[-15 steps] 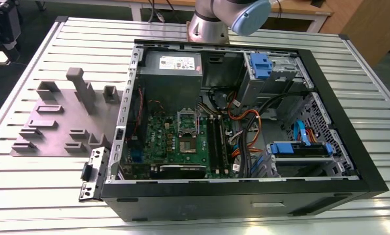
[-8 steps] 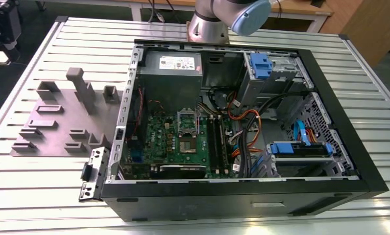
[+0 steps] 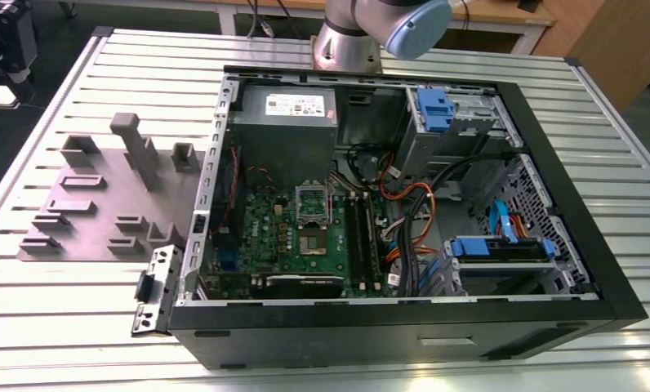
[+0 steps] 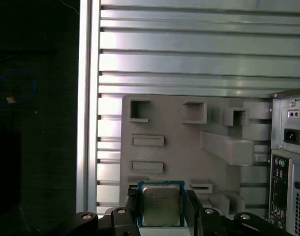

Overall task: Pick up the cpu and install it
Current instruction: 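Pick up the cpu and move it towards the insertion slot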

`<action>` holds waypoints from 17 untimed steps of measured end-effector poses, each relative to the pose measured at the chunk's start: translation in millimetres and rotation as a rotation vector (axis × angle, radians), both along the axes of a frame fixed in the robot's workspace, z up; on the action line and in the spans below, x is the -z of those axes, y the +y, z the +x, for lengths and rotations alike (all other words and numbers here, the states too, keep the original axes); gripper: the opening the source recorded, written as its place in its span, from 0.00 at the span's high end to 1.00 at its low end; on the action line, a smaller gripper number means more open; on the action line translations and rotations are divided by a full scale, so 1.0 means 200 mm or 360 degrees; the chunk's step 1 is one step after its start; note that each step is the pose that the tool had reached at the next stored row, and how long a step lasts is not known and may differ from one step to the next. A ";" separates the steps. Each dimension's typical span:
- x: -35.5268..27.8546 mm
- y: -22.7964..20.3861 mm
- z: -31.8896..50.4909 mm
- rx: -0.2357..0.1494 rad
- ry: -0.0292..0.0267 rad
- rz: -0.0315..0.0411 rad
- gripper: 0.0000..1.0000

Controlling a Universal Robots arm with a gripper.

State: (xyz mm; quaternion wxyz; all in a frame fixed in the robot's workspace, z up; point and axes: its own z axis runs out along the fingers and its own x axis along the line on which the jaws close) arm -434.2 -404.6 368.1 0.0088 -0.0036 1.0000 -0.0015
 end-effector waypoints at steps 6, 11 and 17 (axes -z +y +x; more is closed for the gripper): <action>0.000 -0.001 0.008 0.0000 0.00001 0.0000 0.53; 0.000 -0.009 0.008 0.0000 0.00000 0.0000 0.53; 0.000 -0.011 0.010 0.0000 -0.00001 0.0000 0.53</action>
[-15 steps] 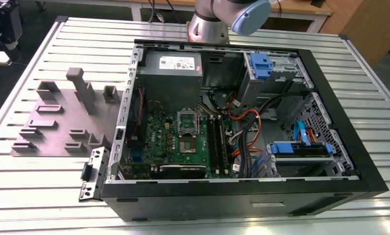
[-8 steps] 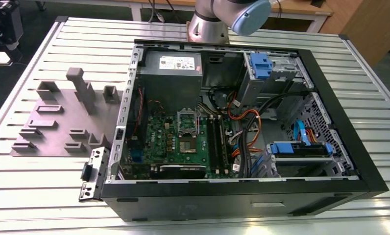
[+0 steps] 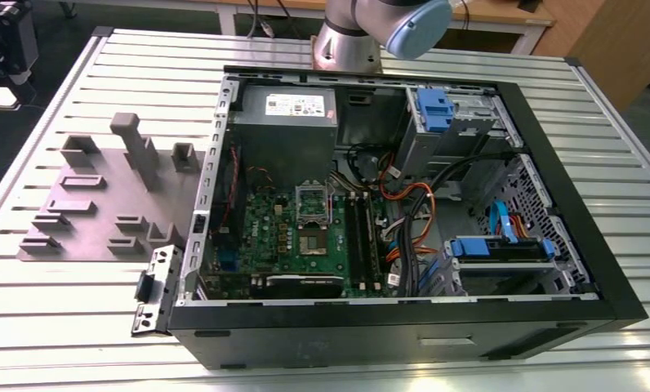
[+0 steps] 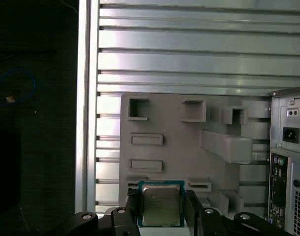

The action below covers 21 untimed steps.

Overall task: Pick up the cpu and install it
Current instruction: 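Pick up the cpu and move it towards the insertion slot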

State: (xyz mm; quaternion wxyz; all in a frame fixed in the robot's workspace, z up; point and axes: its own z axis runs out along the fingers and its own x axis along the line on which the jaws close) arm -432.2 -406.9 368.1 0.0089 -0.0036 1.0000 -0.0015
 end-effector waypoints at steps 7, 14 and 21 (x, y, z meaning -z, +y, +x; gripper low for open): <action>0.000 0.000 0.006 0.0000 0.00001 0.0000 0.53; 0.000 0.000 0.014 0.0000 0.00001 0.0000 0.53; 0.000 0.000 0.034 0.0000 0.00000 0.0000 0.53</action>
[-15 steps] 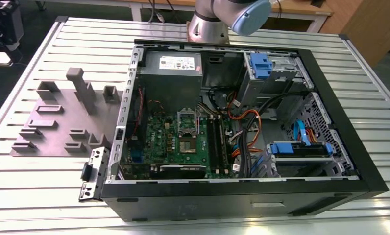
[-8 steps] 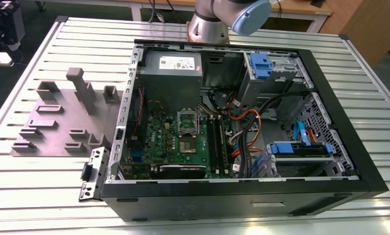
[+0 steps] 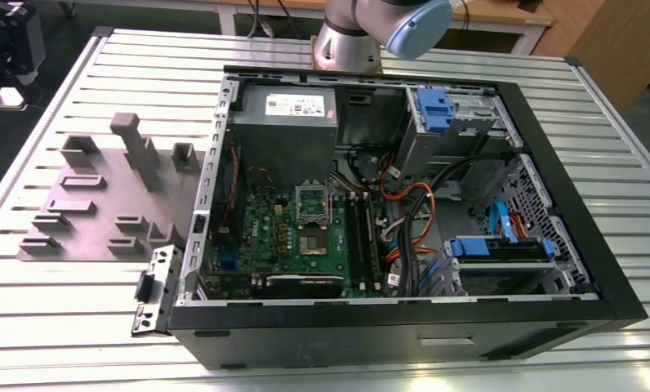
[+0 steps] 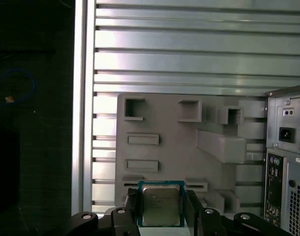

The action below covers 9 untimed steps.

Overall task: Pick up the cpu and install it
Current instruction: 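Pick up the cpu and move it towards the insertion slot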

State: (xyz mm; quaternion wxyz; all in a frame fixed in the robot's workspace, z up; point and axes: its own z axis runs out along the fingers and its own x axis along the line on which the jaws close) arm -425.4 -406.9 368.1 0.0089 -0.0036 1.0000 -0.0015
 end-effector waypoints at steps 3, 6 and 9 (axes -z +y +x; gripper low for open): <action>0.000 0.000 0.005 0.0000 0.00000 0.0000 0.53; 0.000 -0.001 0.008 0.0000 0.00001 0.0000 0.53; 0.000 -0.003 0.008 0.0000 0.00001 0.0000 0.53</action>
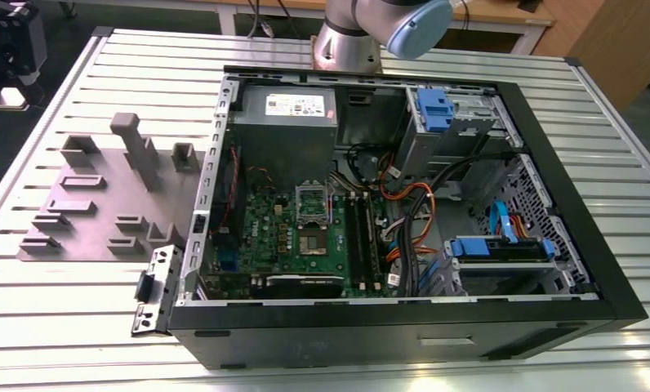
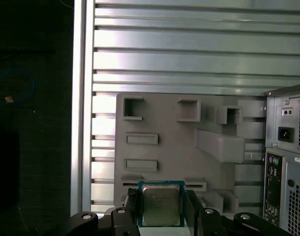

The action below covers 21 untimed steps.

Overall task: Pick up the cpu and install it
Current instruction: 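Pick up the cpu and move it towards the insertion slot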

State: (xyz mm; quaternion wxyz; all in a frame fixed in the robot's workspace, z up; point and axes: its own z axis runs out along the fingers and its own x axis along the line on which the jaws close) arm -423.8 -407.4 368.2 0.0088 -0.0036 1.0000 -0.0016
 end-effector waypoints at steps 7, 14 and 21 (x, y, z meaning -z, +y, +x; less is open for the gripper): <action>-0.049 0.000 0.000 0.0000 -0.00001 0.0000 0.53; -0.090 -0.001 0.000 0.0000 -0.00003 0.0001 0.53; -0.091 -0.001 0.000 0.0000 0.00000 0.0000 0.53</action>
